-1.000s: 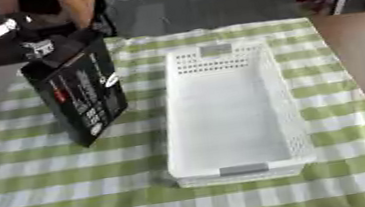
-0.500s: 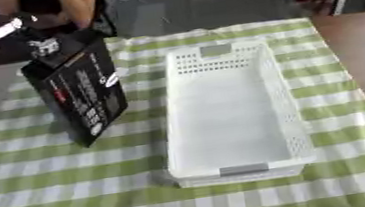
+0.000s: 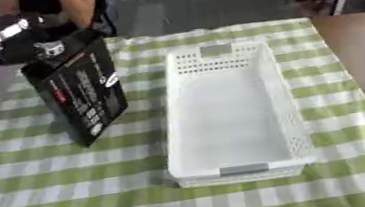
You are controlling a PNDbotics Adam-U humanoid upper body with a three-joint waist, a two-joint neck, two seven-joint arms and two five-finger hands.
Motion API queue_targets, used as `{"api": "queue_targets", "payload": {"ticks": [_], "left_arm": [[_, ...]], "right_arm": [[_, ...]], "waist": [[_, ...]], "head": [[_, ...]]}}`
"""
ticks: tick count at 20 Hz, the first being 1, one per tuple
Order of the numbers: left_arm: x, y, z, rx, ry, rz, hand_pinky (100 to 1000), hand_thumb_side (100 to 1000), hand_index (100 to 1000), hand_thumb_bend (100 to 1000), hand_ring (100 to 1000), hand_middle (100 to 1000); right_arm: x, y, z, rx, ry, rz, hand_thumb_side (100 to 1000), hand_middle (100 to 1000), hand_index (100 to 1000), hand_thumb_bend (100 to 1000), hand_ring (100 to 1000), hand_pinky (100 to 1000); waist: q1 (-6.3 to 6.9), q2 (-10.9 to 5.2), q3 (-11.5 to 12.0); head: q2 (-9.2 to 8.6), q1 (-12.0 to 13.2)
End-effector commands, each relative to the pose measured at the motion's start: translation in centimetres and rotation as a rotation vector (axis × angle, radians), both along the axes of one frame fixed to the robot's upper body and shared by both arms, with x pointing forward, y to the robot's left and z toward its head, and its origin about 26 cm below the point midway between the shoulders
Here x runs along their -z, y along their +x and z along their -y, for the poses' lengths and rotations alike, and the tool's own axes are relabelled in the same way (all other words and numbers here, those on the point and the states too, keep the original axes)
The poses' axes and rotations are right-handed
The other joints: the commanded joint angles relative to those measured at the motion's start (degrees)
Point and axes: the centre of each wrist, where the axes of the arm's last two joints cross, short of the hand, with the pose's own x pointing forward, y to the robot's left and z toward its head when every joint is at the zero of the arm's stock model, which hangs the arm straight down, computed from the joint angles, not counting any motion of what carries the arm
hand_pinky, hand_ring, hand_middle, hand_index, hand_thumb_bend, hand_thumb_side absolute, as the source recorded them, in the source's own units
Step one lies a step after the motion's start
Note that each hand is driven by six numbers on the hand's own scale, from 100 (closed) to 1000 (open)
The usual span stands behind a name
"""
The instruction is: Pick up objects on the table and place them in the box.
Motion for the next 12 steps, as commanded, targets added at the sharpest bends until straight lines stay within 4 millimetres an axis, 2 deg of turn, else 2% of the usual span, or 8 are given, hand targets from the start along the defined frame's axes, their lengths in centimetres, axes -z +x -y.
{"api": "queue_targets", "payload": {"ticks": [1,12], "left_arm": [[-1.31,0.1,0.1,0.007,0.022,0.035,756,815,925,1000,795,919],[-0.94,0.36,0.37,0.009,0.053,0.028,766,820,926,1000,801,918]], "right_arm": [[-0.64,-0.02,0.53,-0.002,-0.025,0.011,656,780,929,278,858,835],[-0.66,-0.01,0.52,-0.005,-0.026,0.011,658,780,929,276,858,835]], "waist": [[0.0,-0.64,0.0],[0.01,-0.6,-0.1]], "head": [[0.01,-0.2],[0.01,-0.2]]}}
